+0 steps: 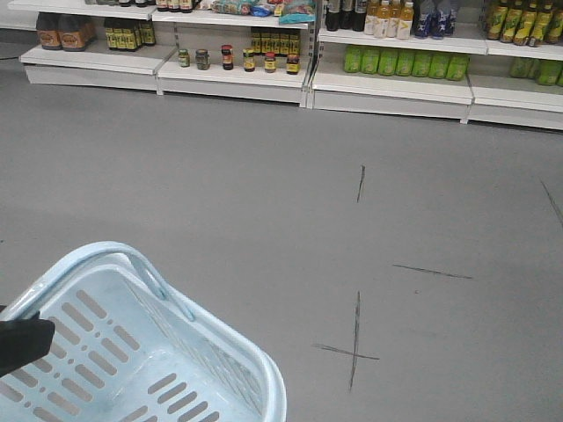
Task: Pick three apples into basket with both arms
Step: 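Drive the base toward the apple table holding the basket in the left gripper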
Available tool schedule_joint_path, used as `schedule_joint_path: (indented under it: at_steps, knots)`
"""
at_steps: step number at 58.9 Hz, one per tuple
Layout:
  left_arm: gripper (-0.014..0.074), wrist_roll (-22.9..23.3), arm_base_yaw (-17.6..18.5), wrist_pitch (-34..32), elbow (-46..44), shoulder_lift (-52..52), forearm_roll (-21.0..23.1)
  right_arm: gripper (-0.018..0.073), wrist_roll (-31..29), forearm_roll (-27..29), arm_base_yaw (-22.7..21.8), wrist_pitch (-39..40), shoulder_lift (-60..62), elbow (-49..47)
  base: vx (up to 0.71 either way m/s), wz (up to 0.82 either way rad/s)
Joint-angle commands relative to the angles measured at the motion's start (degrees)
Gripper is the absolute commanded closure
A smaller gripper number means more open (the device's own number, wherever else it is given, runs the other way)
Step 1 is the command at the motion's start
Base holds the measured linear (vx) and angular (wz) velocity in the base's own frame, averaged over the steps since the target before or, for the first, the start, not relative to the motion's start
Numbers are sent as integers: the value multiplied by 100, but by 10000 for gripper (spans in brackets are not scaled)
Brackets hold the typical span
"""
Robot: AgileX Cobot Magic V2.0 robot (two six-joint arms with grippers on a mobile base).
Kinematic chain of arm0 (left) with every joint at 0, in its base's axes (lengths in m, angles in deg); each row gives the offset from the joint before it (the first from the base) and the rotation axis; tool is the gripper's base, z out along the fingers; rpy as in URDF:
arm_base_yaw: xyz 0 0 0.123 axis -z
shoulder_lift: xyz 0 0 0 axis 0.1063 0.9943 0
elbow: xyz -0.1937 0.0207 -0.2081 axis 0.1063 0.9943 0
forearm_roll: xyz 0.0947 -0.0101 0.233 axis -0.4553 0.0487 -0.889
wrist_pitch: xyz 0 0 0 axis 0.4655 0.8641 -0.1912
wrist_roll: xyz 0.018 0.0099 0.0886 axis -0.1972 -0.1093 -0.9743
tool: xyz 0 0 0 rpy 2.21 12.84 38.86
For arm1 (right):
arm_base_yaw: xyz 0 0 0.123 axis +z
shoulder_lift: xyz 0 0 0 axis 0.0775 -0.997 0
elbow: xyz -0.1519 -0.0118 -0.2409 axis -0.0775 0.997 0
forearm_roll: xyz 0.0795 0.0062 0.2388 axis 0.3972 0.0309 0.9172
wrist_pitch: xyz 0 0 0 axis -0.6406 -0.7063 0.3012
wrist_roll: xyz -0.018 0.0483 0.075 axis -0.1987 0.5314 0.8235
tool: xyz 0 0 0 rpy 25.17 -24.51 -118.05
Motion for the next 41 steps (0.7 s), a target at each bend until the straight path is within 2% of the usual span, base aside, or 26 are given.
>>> schedule_joint_path:
  at_steps: [1, 41]
  knots:
    - [602, 64, 8, -493, -136, -24, 28, 564, -46, -42, -27, 410, 67, 51, 26, -15]
    - [602, 64, 8, -493, -136, -24, 28, 564, -46, -42, -27, 410, 67, 51, 24, -26]
